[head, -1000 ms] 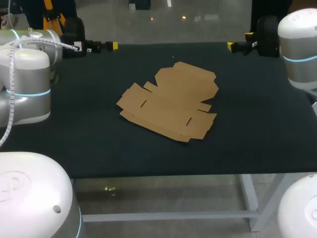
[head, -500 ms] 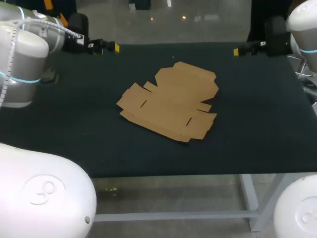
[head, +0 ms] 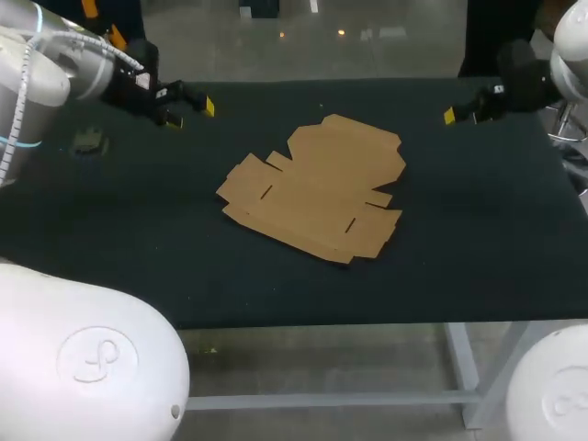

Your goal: Assemble the packaging by folding the flat box into shape, placing the metal phone stand inside, and closing the box properly

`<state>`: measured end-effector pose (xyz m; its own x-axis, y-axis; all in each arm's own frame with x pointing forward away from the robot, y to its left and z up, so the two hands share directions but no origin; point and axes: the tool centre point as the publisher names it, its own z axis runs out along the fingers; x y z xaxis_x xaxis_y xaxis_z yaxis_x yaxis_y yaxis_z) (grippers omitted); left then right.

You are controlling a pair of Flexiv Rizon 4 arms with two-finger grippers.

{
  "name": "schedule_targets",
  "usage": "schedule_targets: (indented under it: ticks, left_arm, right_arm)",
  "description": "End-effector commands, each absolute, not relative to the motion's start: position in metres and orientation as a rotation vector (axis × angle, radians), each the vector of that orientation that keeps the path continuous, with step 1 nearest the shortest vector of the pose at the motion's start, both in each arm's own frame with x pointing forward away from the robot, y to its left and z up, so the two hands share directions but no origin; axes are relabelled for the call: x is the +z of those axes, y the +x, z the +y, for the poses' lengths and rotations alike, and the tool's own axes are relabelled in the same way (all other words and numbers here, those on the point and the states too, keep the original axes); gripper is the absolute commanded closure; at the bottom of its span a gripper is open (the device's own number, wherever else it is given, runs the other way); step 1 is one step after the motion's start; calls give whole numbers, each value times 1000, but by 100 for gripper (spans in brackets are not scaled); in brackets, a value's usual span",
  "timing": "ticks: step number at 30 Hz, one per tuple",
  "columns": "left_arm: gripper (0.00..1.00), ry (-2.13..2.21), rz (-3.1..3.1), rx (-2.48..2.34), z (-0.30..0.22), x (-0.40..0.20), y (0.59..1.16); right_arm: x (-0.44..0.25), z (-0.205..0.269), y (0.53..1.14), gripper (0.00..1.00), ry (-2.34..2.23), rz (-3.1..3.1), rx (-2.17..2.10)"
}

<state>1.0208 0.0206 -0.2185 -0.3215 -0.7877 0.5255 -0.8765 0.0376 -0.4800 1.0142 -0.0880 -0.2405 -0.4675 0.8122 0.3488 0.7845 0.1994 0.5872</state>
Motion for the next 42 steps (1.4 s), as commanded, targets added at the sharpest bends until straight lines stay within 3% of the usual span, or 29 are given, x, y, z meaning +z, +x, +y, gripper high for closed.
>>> schedule_targets:
  ticks: [1, 17, 27, 42]
  left_arm:
    - [0, 1716, -2194, 1014, 20, -215, 1023]
    - [0, 1722, -2148, 985, 15, -213, 1032]
    - [0, 1651, -2139, 904, 10, -230, 1019]
    - [0, 1600, -2154, 886, 7, -249, 997]
  right_arm:
    - [-236, -82, 1010, 0, 1625, 2427, 1050]
    - [-236, -82, 1010, 0, 1625, 2427, 1050]
    - [-261, -66, 980, 0, 2125, 2228, 1054]
    - [-276, -63, 948, 0, 2434, 2037, 1096]
